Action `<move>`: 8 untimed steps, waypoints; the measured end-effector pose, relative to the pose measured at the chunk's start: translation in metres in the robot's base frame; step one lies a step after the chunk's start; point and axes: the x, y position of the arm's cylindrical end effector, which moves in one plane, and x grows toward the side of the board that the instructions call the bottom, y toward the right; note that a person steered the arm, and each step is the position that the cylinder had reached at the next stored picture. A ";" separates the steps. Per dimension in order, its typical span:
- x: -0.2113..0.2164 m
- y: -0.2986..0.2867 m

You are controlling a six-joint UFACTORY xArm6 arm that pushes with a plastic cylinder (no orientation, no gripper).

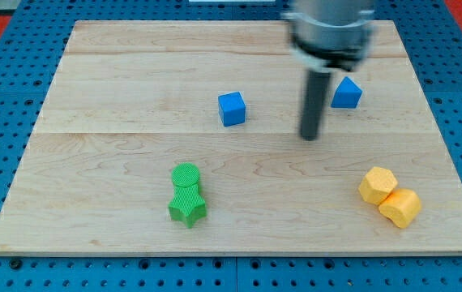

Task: Move the blue triangle into the blue cube

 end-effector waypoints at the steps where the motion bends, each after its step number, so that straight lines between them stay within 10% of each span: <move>1: -0.019 0.101; 5: -0.078 -0.069; 8: -0.020 -0.008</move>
